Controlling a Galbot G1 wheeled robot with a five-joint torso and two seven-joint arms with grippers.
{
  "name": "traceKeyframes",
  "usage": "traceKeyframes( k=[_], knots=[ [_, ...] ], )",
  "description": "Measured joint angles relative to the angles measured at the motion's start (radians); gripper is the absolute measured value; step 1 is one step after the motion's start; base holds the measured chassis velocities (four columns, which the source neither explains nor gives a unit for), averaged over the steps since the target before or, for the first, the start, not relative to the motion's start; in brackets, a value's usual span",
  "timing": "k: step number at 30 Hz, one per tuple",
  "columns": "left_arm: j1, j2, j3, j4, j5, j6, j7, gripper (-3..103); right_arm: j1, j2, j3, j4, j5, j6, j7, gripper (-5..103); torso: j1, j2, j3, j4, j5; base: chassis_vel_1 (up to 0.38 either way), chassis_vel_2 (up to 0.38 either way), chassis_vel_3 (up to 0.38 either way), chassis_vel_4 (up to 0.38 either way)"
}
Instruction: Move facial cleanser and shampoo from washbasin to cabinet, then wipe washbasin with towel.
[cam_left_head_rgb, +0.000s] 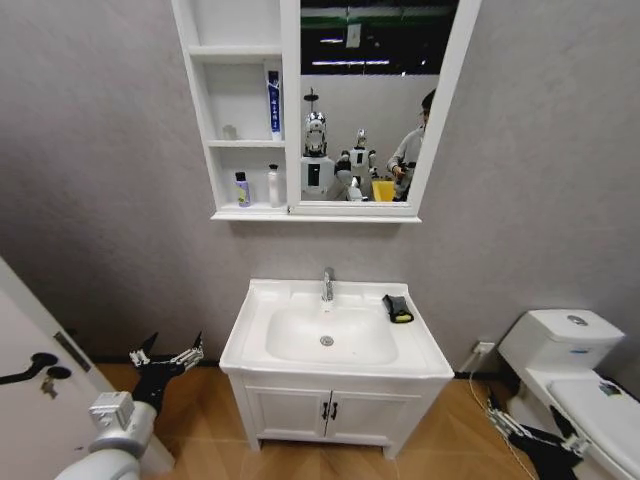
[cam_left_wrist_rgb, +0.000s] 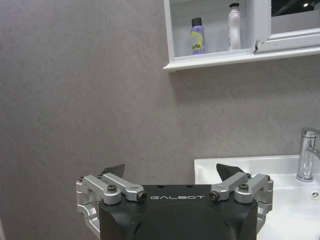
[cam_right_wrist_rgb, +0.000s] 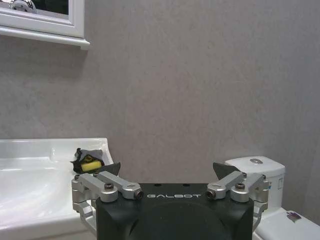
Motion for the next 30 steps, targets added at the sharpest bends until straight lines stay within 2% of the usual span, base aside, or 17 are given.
traceKeyframes(
  k=[11,13,15,20,21,25,26,27,30],
  knots=[
    [0.000,0.000,0.000,0.000,0.000,0.000,0.000,100,0.000,0.000,0.000,0.000,0.000,0.000,0.000,100,0.000,0.000,0.000,-0.0001,0.0006,0.361,-0.360,-0.353,0.343],
    [0.000,0.000,0.000,0.000,0.000,0.000,0.000,100,0.000,0.000,0.000,0.000,0.000,0.000,0.000,100,0.000,0.000,0.000,0.0003,-0.0008,0.367,-0.363,-0.368,0.365],
    [0.000,0.000,0.000,0.000,0.000,0.000,0.000,100,0.000,0.000,0.000,0.000,0.000,0.000,0.000,100,0.000,0.000,0.000,0.0001,0.0012,0.374,-0.369,-0.357,0.366],
    [0.000,0.000,0.000,0.000,0.000,0.000,0.000,100,0.000,0.000,0.000,0.000,0.000,0.000,0.000,100,0.000,0.000,0.000,0.0003,-0.0008,0.291,-0.338,-0.301,0.293],
    [0.000,0.000,0.000,0.000,0.000,0.000,0.000,100,0.000,0.000,0.000,0.000,0.000,0.000,0.000,100,-0.001,0.000,0.000,-0.0001,0.0008,0.208,-0.220,-0.179,0.190],
    [0.000,0.000,0.000,0.000,0.000,0.000,-0.001,100,0.000,0.000,0.000,0.000,0.000,0.000,0.000,100,-0.001,0.001,0.000,0.0004,-0.0010,0.035,-0.021,-0.129,0.135],
    [0.000,0.000,0.000,0.000,0.000,0.000,0.000,100,0.000,0.000,0.000,0.000,0.000,0.000,0.000,100,-0.001,0.000,0.000,-0.0006,-0.0001,0.000,0.000,0.000,0.000],
    [0.000,0.000,0.000,0.000,0.000,0.000,0.000,100,0.000,0.000,0.000,0.000,0.000,0.000,0.000,100,0.000,0.000,0.000,-0.0002,0.0013,0.000,0.000,0.000,0.000],
    [0.000,0.000,0.000,0.000,0.000,0.000,0.000,100,0.000,0.000,0.000,0.000,0.000,0.000,0.000,100,0.002,-0.001,0.001,-0.0001,-0.0004,-0.061,0.016,0.039,-0.030]
  ],
)
